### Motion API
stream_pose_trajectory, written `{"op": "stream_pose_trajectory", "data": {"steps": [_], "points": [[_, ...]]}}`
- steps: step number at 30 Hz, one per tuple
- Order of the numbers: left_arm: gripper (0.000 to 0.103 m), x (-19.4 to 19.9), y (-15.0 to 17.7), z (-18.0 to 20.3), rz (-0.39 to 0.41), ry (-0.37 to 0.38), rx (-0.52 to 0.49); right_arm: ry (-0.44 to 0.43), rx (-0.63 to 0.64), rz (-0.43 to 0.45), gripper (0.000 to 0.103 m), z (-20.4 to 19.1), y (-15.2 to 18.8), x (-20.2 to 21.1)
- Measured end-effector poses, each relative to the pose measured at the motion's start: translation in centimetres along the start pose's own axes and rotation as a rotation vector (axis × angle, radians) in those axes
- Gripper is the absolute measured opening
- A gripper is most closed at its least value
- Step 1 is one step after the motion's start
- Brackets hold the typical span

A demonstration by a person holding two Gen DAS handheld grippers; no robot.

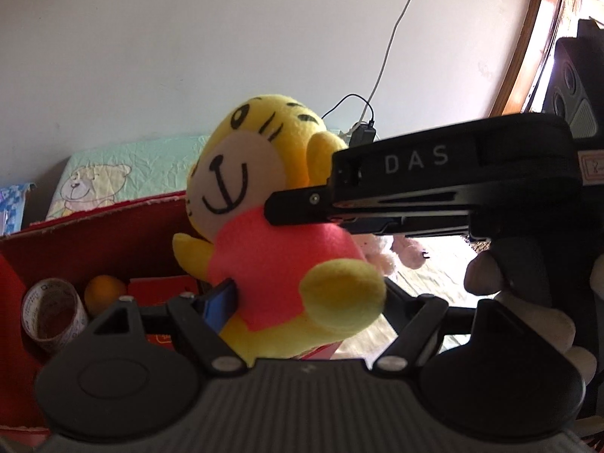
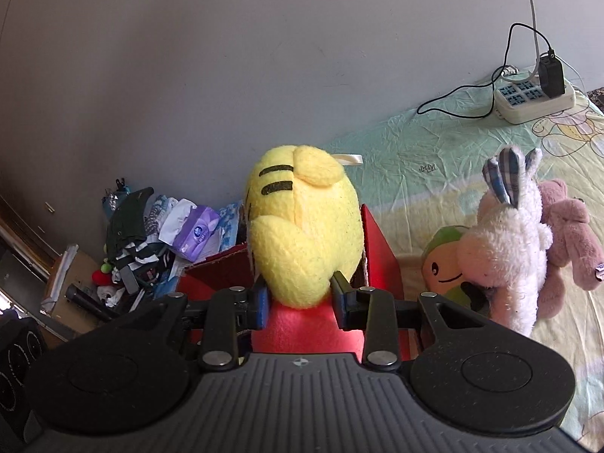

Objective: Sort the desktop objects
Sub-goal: 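Lift the tiger plush with the right gripper and carry it toward the red box, then lower the tiger plush into the red box and open the right gripper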

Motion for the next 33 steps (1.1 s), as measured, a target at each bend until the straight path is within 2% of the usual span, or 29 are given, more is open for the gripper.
{"op": "stream_pose_trajectory", "data": {"steps": [3,14,17,23,27,33], "points": [[0.079,-0.2,0.5,-1.9,-0.028,0.017,0.019,0.049,0.016,-0.043,0.035,-0.2,0.5,-1.5],[0.079,-2.4,1.5,-4.3,-0.108,0.072,0.059,0.205,0.112,-0.170,0.035,-1.4,1.7,-5.2],[0.079,-2.6,1.6,-4.8,-0.125,0.090,0.079,0.218,0.107,-0.191,0.035,-1.2,1.8,-5.7],[0.079,-4.0,2.3,-5.7,-0.154,0.079,0.084,0.246,0.098,-0.254,0.035,-0.4,2.4,-7.4],[0.079,-4.0,2.2,-5.7,-0.161,0.084,0.095,0.249,0.079,-0.261,0.035,-0.1,2.5,-8.0],[0.080,-4.7,2.3,-6.0,-0.178,0.086,0.108,0.260,0.121,-0.256,0.034,-0.2,2.6,-8.6]]}}
Point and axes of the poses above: each gripper's, at about its wrist camera, not at the fingertips, and x roughly against the way its jaws point, z to its right, y to its underside, the point moved 8 cm from there along -x, roughly the way its jaws point, and after that the axes turned 5 degrees about x, right-handed, at the moved point
